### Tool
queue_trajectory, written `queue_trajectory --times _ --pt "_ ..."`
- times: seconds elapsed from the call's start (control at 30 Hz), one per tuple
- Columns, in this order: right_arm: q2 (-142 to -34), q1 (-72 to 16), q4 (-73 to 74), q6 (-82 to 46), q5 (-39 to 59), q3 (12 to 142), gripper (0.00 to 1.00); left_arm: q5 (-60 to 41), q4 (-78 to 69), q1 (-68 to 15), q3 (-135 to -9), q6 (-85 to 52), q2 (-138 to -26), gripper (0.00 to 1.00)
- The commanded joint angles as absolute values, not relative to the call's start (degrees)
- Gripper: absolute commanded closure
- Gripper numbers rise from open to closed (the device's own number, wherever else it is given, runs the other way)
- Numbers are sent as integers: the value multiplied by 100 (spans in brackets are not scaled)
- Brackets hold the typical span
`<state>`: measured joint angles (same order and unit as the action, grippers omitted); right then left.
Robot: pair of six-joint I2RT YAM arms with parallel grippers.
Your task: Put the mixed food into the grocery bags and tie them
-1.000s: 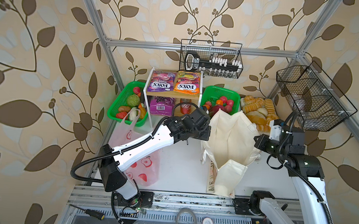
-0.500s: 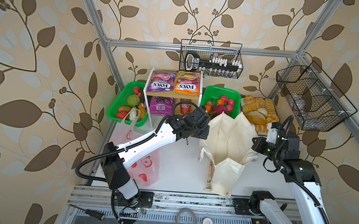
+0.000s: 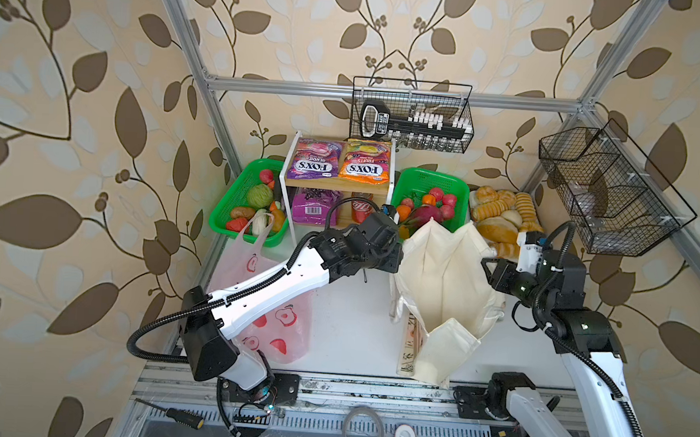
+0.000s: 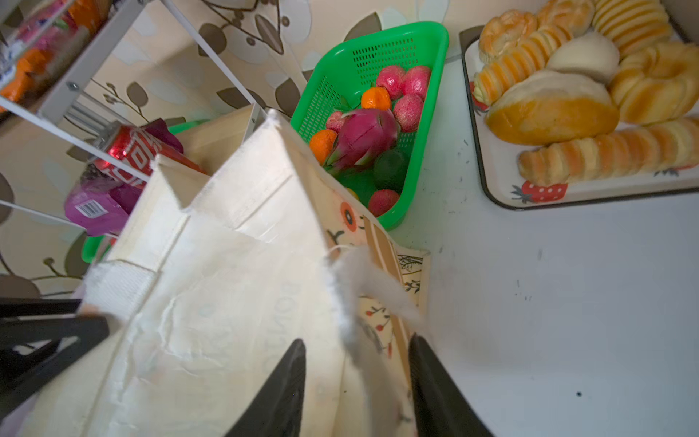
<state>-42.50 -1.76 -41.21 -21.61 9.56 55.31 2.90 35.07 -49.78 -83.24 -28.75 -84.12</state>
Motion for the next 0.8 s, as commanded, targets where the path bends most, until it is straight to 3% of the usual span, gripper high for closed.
queue_trajectory --times 0.0,0.17,0.33,0.5,0.77 --pt "-4028 -176 -4303 -2049 850 5862 44 7 3162 -4920 -8217 -2886 -7814 51" --pt "-3980 -176 -4535 -2056 1246 6481 37 189 3155 -4917 -8137 -2814 -7287 39" --pt "-3914 -192 -4266 -2250 2292 6918 34 1349 3355 -4864 -8016 -2465 -6626 36" --pt "-3908 -373 -3622 -2760 3225 6981 34 1296 3507 -3870 -7811 -2375 -6366 38" --pt "-3935 -1204 -3341 -2647 2766 6952 34 1140 -237 -3494 -5230 -678 -5837 31"
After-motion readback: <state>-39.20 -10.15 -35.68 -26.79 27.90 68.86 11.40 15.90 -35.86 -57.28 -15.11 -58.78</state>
